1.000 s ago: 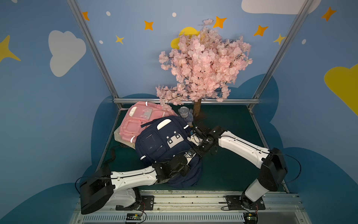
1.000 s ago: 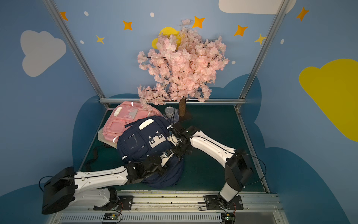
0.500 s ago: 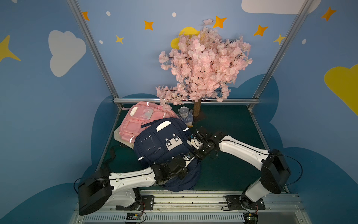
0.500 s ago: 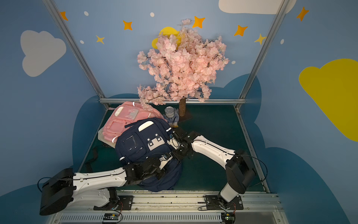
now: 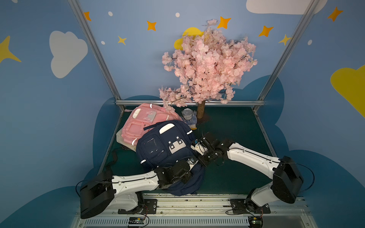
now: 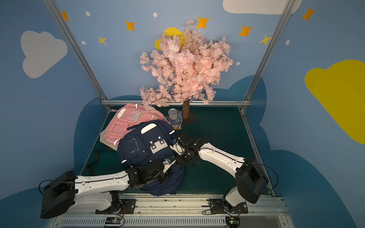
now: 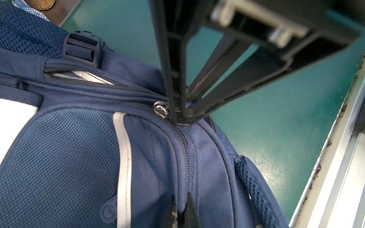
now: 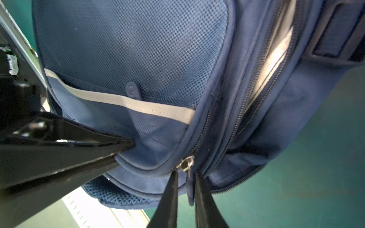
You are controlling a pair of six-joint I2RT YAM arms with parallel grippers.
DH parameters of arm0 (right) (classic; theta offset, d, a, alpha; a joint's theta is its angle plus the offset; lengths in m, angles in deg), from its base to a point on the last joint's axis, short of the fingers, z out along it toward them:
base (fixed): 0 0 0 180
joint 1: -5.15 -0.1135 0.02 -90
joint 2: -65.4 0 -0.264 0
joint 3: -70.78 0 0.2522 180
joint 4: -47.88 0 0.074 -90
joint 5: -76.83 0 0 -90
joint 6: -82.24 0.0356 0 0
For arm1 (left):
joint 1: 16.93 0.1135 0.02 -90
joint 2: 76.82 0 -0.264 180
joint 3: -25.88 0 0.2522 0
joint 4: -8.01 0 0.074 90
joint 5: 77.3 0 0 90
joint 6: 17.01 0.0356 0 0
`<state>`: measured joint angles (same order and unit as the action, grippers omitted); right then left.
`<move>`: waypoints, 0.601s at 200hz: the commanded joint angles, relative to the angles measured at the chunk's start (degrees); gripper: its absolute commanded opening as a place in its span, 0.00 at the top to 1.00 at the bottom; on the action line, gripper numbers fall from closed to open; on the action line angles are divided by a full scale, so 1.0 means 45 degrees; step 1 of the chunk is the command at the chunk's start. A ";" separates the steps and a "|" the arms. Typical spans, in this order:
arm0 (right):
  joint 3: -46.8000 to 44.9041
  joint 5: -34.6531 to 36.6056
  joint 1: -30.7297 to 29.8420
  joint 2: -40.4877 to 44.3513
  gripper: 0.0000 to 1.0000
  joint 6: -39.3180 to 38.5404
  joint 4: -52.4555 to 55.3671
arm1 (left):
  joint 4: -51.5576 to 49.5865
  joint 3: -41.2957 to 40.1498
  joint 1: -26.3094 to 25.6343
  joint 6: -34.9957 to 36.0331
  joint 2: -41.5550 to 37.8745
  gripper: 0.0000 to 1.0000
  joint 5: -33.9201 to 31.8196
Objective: Zip up the backpack
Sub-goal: Zip the zipper on the backpack.
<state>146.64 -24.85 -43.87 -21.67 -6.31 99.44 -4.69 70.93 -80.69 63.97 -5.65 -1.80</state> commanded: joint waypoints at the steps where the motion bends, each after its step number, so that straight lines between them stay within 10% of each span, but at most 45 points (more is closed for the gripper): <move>1: -0.0204 0.0275 -0.0070 0.0054 0.81 0.0162 -0.0217 | -0.1051 -0.0389 -0.0184 -0.0220 -0.0065 0.97 0.0591; 120: -0.0262 0.2898 -0.0163 0.0621 1.00 0.1595 0.1216 | -0.1075 -0.0430 -0.0160 -0.0243 -0.0024 0.97 0.0249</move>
<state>144.13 -20.04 -45.09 -20.10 -2.11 98.22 -4.34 70.47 -80.87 63.58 -6.13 -2.15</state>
